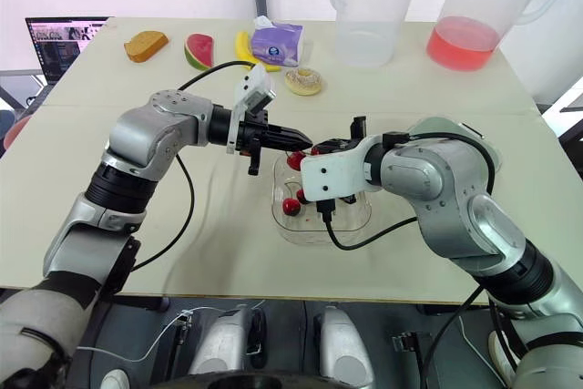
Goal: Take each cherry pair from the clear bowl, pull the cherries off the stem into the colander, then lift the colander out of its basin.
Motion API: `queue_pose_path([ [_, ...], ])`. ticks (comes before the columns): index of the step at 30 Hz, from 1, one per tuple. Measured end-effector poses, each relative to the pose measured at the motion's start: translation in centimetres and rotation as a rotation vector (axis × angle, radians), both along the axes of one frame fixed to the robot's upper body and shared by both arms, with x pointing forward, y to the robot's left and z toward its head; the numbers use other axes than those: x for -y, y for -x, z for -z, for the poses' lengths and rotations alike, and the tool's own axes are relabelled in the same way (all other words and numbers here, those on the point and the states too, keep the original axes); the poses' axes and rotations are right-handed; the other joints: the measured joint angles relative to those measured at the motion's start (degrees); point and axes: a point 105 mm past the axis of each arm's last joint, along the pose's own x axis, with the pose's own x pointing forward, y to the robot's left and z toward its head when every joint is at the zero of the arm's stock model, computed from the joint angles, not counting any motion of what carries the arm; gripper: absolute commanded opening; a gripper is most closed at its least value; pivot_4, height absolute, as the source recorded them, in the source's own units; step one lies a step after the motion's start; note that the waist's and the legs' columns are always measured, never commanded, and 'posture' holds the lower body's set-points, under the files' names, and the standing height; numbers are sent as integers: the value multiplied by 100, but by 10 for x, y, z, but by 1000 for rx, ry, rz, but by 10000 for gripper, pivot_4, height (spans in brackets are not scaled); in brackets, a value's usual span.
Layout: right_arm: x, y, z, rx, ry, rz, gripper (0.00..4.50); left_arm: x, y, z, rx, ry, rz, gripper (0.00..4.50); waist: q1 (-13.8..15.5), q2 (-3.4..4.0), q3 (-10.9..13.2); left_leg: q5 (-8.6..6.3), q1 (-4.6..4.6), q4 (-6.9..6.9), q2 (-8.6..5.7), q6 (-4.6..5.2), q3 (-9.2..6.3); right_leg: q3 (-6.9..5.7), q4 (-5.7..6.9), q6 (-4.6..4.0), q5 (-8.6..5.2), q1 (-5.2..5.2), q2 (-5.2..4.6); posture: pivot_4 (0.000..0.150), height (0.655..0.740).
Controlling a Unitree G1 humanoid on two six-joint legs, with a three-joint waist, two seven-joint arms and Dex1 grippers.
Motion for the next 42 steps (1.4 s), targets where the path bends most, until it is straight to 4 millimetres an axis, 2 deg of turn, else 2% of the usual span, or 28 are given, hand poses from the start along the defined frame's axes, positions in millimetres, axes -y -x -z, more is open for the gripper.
queue_pose_path([
  [14,-1,-2,1,-22,-38,27,6048,-1,-4,1,-12,10,-20,299,0,0,0,0,0,0,0,0,0,0,1,0,0,0,0,1500,7400],
  [16,0,-3,0,-26,-50,37,15901,-1,-4,1,-13,10,-21,0,0,0,0,0,0,0,0,0,0,0,1,0,0,0,0,1500,7400],
  [18,0,-3,-1,-27,-63,46,22853,-1,-4,1,-12,13,-22,0,0,0,0,0,0,0,0,0,0,0,1,0,0,0,0,1500,7400],
  [22,1,-3,-5,-26,-89,59,43942,-1,-4,1,-13,14,-20,0,0,0,0,0,0,0,0,0,0,0,1,0,0,0,0,1500,7400],
  [25,4,-3,-7,-63,-141,83,44598,-1,-3,0,-11,14,-15,0,2,0,0,0,0,0,0,0,0,0,1,0,0,0,0,1500,7400],
  [27,4,-2,-9,-125,-235,110,44598,-4,-3,-1,3,12,-8,0,1,0,0,0,0,0,0,-1,-1,-1,2,0,0,1,0,1500,7400],
  [30,1,2,-13,-301,-440,153,44598,-7,-1,-13,61,11,34,0,-9,0,0,2,0,0,3,-4,-3,-1,6,-1,0,0,-1,1500,7400],
  [33,-4,9,-31,-507,-615,151,44598,-17,4,-28,159,-8,107,0,-20,4,2,3,1,-1,5,-5,-3,-3,9,-2,1,-2,-3,1500,7400],
  [36,-3,15,-44,-636,-681,147,44598,-29,7,-41,218,-33,152,0,0,4,2,-16,1,-4,3,28,-3,-5,5,-3,0,-1,-4,1500,7400],
  [39,-9,14,-48,-791,-728,140,44598,-38,10,-47,227,-54,194,0,0,4,2,-20,0,-3,0,35,0,-4,5,-2,0,-2,-3,1500,7400],
  [42,-14,16,-47,-863,-711,119,44598,-39,13,-51,227,-61,229,0,10,4,2,-24,-2,-3,-2,41,-2,-6,2,-2,0,-2,-3,1500,7400],
])
